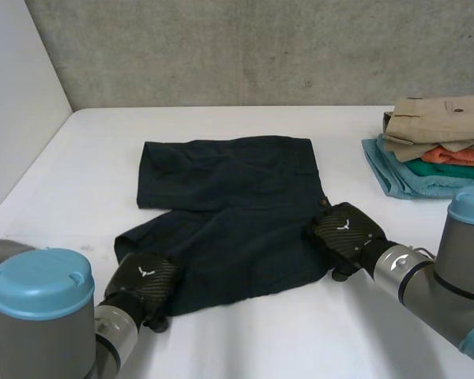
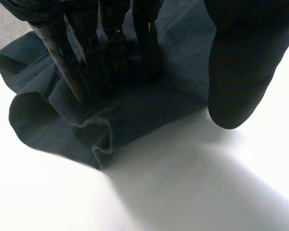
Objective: Fold the laundry.
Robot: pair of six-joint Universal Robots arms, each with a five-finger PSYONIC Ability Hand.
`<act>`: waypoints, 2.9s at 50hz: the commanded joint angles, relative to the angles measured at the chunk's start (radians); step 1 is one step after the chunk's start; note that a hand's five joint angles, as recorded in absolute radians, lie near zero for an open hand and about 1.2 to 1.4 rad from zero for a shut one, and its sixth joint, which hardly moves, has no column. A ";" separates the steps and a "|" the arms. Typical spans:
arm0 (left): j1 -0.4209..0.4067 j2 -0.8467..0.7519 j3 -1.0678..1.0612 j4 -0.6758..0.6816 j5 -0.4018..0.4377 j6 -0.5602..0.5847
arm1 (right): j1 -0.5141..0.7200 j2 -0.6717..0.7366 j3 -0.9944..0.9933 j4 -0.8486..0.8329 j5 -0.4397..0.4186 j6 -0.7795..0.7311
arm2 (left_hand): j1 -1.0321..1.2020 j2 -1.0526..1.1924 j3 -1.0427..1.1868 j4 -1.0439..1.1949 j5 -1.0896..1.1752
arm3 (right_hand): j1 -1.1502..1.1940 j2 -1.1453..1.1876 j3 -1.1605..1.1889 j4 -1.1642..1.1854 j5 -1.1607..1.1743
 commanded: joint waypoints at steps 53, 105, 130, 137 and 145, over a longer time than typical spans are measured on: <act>-0.025 0.246 0.007 -0.282 -0.085 0.242 | -0.075 -0.249 -0.012 0.693 0.032 -0.332 | 0.828 0.839 0.832 0.844 0.847 | 0.938 0.867 0.874 0.880 0.882; 0.021 0.129 0.313 0.312 -0.156 0.357 | 0.088 -0.070 -0.481 -0.018 0.239 0.152 | 0.828 0.839 0.832 0.844 0.847 | 0.938 0.867 0.874 0.880 0.882; -0.163 0.199 -0.071 -0.205 -0.298 0.204 | 0.073 -0.191 -0.049 0.542 0.187 -0.203 | 0.828 0.839 0.832 0.844 0.847 | 0.938 0.867 0.874 0.880 0.882; -0.252 0.186 -0.080 -0.343 -0.277 0.064 | 0.043 -0.257 0.087 0.625 0.188 -0.359 | 0.773 0.785 0.777 0.789 0.792 | 0.938 0.867 0.874 0.880 0.882; -0.228 0.213 0.028 -0.343 -0.280 0.125 | 0.033 -0.260 0.147 0.498 0.168 -0.353 | -0.334 -0.323 -0.330 -0.318 -0.315 | 0.938 0.867 0.874 0.880 0.882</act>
